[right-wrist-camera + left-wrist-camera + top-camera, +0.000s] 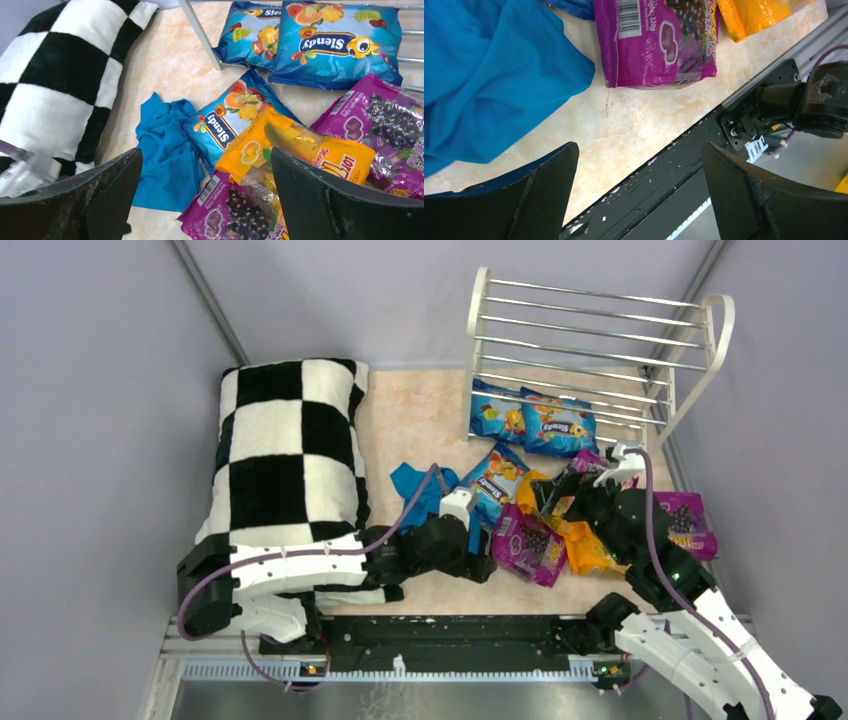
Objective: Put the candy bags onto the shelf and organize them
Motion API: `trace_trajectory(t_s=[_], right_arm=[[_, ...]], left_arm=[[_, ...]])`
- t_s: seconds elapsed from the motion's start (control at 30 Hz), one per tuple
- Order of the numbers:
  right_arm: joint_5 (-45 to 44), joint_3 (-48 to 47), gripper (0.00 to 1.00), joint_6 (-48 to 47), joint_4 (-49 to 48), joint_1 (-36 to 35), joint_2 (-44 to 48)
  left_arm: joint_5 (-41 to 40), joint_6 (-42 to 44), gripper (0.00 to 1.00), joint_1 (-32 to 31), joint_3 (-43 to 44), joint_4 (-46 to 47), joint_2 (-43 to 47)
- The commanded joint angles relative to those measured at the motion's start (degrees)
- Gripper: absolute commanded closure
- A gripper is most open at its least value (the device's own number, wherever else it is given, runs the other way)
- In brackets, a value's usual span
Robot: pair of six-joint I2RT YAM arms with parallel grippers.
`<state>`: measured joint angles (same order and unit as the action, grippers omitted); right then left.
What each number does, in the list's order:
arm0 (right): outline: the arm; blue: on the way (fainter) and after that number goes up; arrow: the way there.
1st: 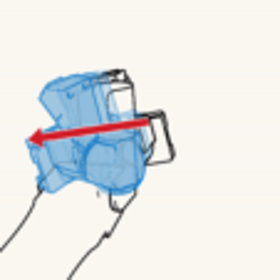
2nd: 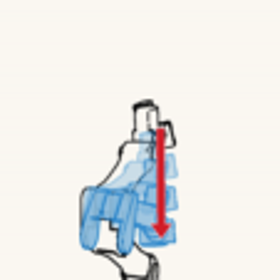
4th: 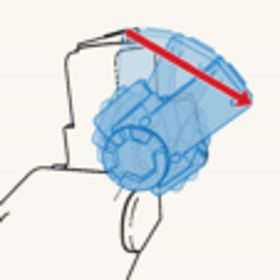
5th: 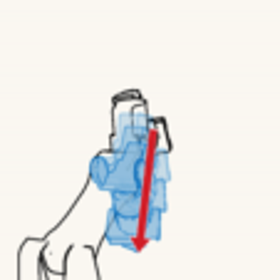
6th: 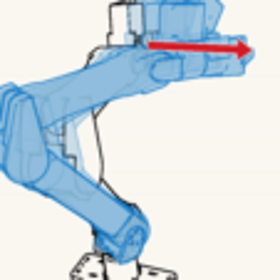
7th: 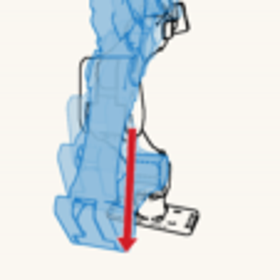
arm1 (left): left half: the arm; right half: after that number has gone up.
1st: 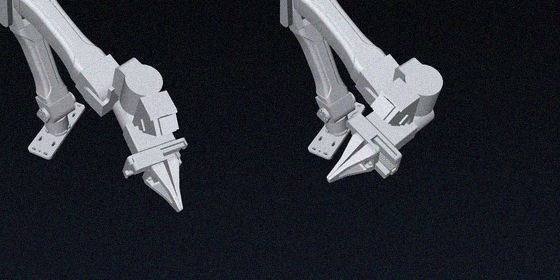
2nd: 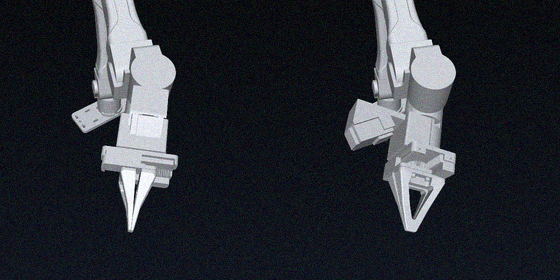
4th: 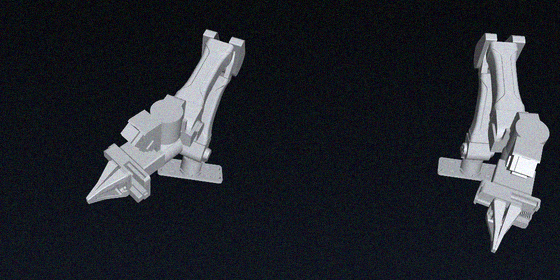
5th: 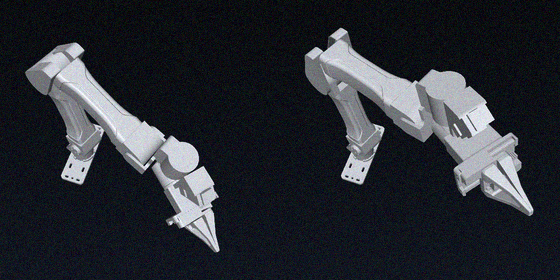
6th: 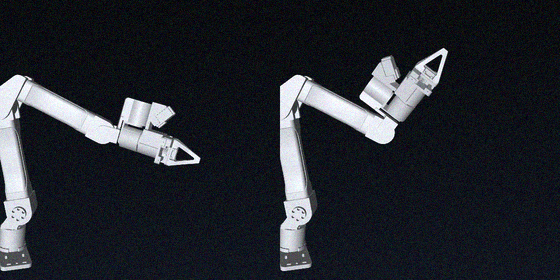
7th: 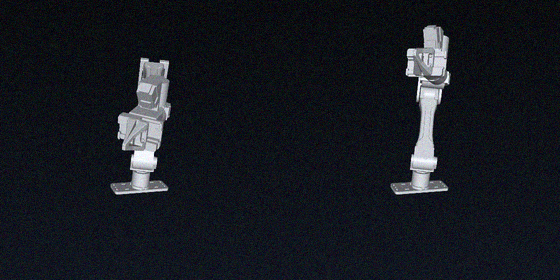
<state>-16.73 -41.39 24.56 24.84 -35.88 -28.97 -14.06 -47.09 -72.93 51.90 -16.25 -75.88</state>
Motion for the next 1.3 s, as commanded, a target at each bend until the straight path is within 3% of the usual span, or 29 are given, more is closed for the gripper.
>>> trace_trajectory(t_s=[0.0,0.33,0.63,1.1,1.27], right_arm=[[0.56,-0.96,0.01,-1.91,-2.44,-0.37,2.81],[6.11,2.58,0.01,-1.80,-5.77,-0.41,6.26],[7.05,2.57,0.01,-0.96,-4.21,-0.43,6.61],[6.72,3.32,0.01,-1.09,-4.60,-0.41,7.05],[6.31,3.78,0.01,-1.13,-3.76,-0.39,7.22]], left_arm=[[-5.82,-9.06,0.01,-4.03,-3.76,11.29,-1.74],[-4.44,-16.32,0.01,-7.38,-7.06,20.66,-8.14],[-6.86,-19.62,0.01,-7.04,-5.37,19.88,-12.06],[0.51,-16.65,0.01,3.60,-2.73,28.16,-16.12],[2.18,-15.84,0.19,5.70,-2.00,29.02,-18.54]])
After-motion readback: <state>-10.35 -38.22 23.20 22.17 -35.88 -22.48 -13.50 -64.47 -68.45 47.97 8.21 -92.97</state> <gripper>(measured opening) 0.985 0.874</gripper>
